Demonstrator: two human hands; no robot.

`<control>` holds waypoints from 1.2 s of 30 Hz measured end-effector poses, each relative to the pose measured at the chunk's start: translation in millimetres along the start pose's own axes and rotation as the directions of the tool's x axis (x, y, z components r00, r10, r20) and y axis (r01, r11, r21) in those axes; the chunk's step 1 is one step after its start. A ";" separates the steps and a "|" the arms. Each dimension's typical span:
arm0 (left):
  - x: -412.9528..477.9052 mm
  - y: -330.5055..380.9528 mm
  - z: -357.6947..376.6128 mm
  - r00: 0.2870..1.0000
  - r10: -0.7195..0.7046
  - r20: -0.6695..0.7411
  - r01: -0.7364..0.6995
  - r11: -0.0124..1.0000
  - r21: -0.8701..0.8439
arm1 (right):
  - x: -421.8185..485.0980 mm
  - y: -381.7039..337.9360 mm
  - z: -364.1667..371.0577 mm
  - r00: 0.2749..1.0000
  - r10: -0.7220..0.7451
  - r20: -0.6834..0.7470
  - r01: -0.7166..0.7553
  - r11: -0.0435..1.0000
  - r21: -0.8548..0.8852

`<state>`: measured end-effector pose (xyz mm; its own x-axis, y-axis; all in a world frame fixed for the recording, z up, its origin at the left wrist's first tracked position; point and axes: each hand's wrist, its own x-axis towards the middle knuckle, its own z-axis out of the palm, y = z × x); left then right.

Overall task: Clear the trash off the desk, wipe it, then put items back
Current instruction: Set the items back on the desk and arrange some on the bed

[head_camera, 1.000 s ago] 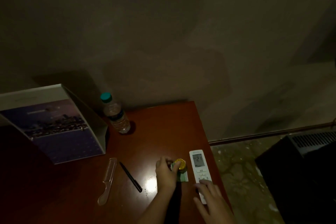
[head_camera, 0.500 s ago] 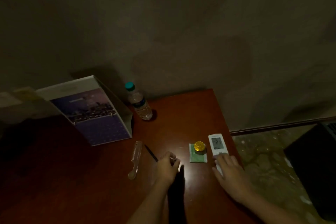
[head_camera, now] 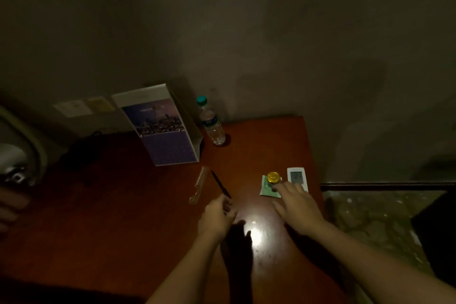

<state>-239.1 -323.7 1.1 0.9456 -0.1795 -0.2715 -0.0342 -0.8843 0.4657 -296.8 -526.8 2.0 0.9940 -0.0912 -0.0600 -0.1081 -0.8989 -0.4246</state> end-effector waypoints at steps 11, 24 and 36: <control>-60.8 -50.2 -18.0 0.992 -0.080 -0.096 0.083 0.996 0.033 | -36.2 -50.0 0.6 0.976 -0.207 0.073 0.208 0.978 0.003; -340.7 -229.2 -55.4 0.770 -0.576 -0.274 0.509 0.814 -0.280 | -154.9 -274.5 77.7 0.635 -0.707 0.313 0.739 0.674 0.022; -793.3 -368.8 35.1 0.050 -0.982 -0.181 0.688 0.165 -0.706 | -476.9 -479.5 224.6 0.076 -0.880 0.469 0.891 0.272 0.365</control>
<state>-988.0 129.7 15.2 0.1391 0.9377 -0.3184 0.8738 0.0350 0.4849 -722.5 43.9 31.3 0.1634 0.9850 -0.0552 0.8503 -0.1690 -0.4983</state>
